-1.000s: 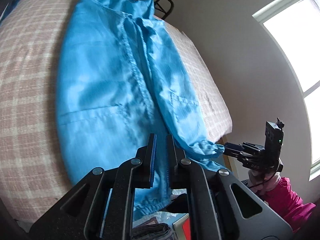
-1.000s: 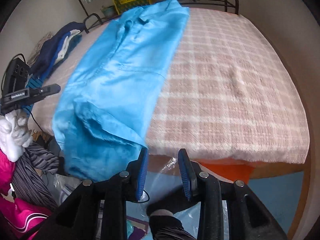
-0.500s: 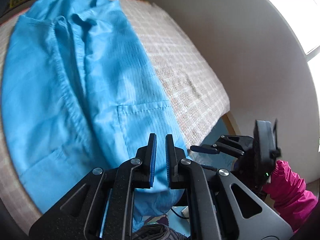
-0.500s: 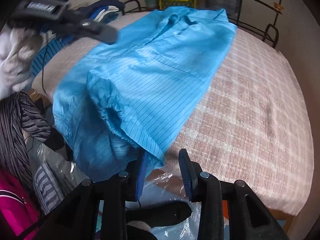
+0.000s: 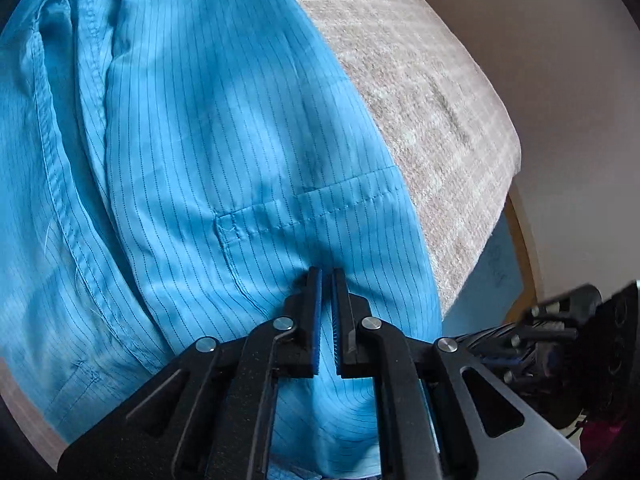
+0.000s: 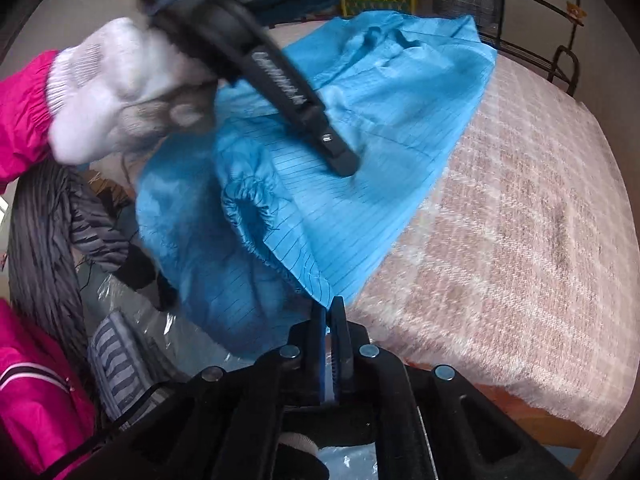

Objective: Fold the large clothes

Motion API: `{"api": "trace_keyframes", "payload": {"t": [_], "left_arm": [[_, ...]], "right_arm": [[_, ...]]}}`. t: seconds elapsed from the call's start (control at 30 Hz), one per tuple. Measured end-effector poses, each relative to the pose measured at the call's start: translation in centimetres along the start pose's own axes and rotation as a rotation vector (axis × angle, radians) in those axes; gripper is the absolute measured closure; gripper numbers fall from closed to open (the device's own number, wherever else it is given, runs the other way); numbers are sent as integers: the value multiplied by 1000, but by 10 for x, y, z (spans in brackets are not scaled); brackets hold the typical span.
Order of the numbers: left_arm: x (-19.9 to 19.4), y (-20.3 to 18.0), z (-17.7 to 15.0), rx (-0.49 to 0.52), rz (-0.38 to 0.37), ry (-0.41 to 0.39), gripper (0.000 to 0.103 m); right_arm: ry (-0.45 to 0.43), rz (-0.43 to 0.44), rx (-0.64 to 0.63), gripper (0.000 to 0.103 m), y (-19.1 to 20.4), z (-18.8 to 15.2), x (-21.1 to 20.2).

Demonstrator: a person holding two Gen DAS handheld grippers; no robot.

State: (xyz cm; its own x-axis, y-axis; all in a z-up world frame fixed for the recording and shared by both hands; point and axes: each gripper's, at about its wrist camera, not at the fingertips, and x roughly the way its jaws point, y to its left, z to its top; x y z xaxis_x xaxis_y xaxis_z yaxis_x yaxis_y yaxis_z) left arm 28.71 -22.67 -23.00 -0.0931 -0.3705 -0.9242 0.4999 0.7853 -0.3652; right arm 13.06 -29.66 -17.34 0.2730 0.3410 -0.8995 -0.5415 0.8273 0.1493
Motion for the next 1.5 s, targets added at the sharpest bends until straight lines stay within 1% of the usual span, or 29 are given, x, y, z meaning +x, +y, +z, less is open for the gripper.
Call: {"api": "trace_keyframes", "payload": {"t": [0.17, 0.2, 0.23, 0.27, 0.37, 0.4, 0.43, 0.47, 0.5, 0.57, 0.67, 0.77, 0.8, 0.83, 0.87, 0.93, 0.97, 1.03, 1.1, 1.13, 1.2, 1.23, 1.3, 1.33, 1.37, 1.4, 1.43, 1.47, 1.5], "left_arm": [[-2, 4, 1, -3, -8, -10, 98], [-6, 5, 1, -2, -10, -11, 98], [-7, 7, 1, -3, -13, -11, 98], [-8, 8, 2, -4, -17, -12, 98], [-8, 9, 2, -2, -24, -13, 98], [-7, 8, 2, -2, -24, -13, 98], [-7, 8, 2, 0, -22, -14, 98], [-7, 8, 2, 3, -20, -15, 98], [-8, 9, 1, 3, -20, -17, 98], [-8, 8, 2, 1, -20, -16, 98], [-8, 7, 1, -5, -23, -12, 98], [-10, 8, 1, -7, -26, -6, 98], [-8, 8, 2, -6, -25, -4, 98], [-8, 8, 2, -7, -25, -4, 98], [-8, 8, 2, -7, -26, -4, 98], [-8, 8, 2, -2, -28, -7, 98], [-8, 8, 1, 1, -29, -10, 98], [-7, 9, 0, 1, -36, -14, 98], [-7, 12, 0, -7, -50, -18, 98], [-7, 14, 0, -11, -57, -20, 98], [-8, 18, -1, -17, -76, -26, 99], [-8, 20, -2, -21, -85, -29, 99], [-8, 23, -2, -27, -97, -34, 99], [-9, 23, -3, -27, -98, -37, 99], [-9, 23, -3, -23, -96, -40, 99], [-9, 24, -4, -18, -96, -43, 99], [-9, 24, -4, -16, -98, -45, 99], [-10, 26, -4, -17, -104, -46, 99], [-10, 27, -4, -22, -110, -47, 99]], "right_arm": [[66, 63, -58, 103, 25, -18, -10], [86, 93, -72, 103, 28, -23, -12], [86, 105, -82, 103, 30, -27, -15], [88, 100, -85, 103, 31, -29, -17], [71, -7, -50, 102, 25, -29, -17], [61, -34, -39, 92, 20, -27, -15], [49, -67, -47, 76, 18, -26, -13], [39, -93, -72, 69, 17, -24, -11], [36, -107, -99, 66, 17, -22, -8], [37, -125, -154, 66, 17, -18, 1], [23, -99, -226, 66, 19, -12, 10], [36, -67, -310, 72, 26, -8, 27], [48, -65, -321, 77, 28, -8, 34], [74, -48, -315, 94, 27, -7, 41], [105, -31, -291, 100, 25, -6, 47], [140, -4, -235, 103, 21, -7, 49], [140, 12, -209, 103, 21, -7, 43], [106, 65, -128, 103, 21, -7, 22], [11, 129, 12, 103, 16, -6, -9], [-30, 130, 72, 103, 12, -8, -21], [-75, 60, 164, 103, 3, -15, -31], [-79, 20, 251, 103, -5, -21, -30], [-59, -16, 399, 103, -17, -33, -21], [-44, -21, 493, 103, -20, -40, -13], [-39, 5, 543, 103, -16, -45, -9], [-39, 27, 551, 103, -5, -45, -7], [-32, 29, 522, 103, 9, -42, -6], [-24, 2, 446, 103, 29, -37, -8], [-15, -21, 399, 103, 40, -34, -10]]}}
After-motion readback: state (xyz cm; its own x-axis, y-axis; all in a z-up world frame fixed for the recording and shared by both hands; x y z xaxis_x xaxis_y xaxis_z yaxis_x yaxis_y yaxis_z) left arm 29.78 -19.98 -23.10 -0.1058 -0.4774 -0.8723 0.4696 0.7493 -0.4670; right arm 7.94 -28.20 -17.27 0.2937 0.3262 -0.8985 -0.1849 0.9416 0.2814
